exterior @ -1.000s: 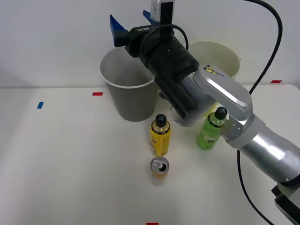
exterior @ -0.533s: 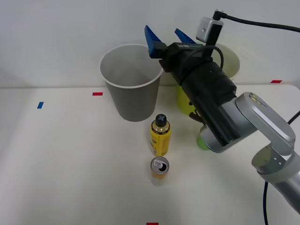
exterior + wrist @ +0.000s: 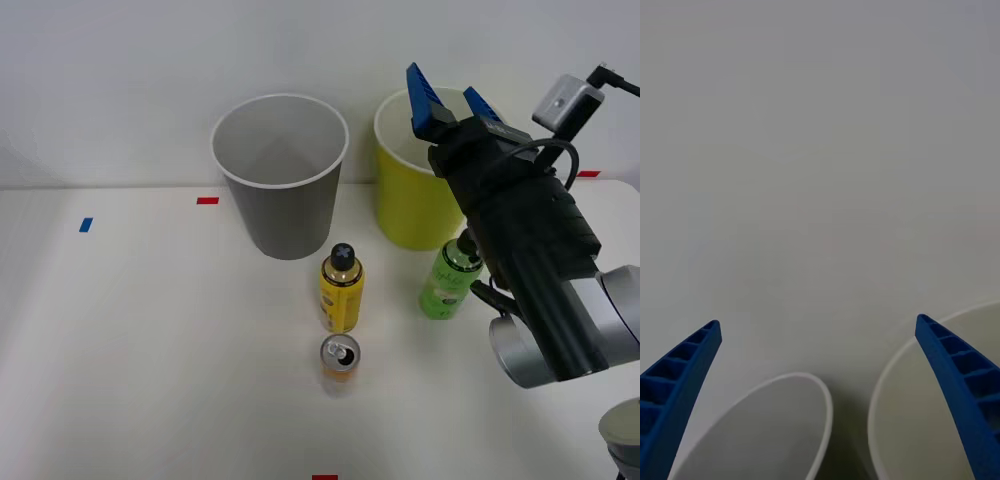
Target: Put cans in the gray bin, plastic bottles in the light green bin
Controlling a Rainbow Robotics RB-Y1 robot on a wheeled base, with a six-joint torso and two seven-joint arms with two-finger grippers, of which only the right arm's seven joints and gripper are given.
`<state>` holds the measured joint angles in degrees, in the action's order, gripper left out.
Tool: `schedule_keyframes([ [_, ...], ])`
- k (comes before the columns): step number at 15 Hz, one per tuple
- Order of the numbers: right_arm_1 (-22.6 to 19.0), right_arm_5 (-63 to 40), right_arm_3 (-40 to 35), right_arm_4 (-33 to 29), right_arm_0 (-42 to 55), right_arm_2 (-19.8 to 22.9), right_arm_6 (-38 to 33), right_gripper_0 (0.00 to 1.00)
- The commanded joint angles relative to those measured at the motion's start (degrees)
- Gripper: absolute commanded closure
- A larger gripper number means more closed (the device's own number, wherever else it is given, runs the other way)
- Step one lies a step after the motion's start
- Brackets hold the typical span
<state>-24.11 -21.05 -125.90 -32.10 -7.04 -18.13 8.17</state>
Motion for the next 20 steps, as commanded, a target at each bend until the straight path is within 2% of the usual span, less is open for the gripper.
schedule_keyframes([
  [1, 4.16, 2.85, -1.71, -2.45, 8.27, 4.16, 1.24, 0.12],
  [8, 5.13, 5.67, -1.89, -0.69, 17.59, 11.01, 0.98, 0.12],
  [10, 7.06, 8.30, -2.24, 4.94, 21.28, 13.47, 1.77, 0.12],
  [11, 7.24, 9.45, -2.24, 6.61, 22.86, 14.18, 3.52, 0.12],
  [14, 7.24, 13.93, -2.24, 14.43, 28.84, 15.94, 17.76, 0.12],
  [16, 7.50, 17.71, -2.15, 18.56, 32.79, 16.29, 23.65, 0.12],
  [20, 10.67, 27.11, -1.98, 21.28, 41.93, 16.46, 31.65, 0.12],
])
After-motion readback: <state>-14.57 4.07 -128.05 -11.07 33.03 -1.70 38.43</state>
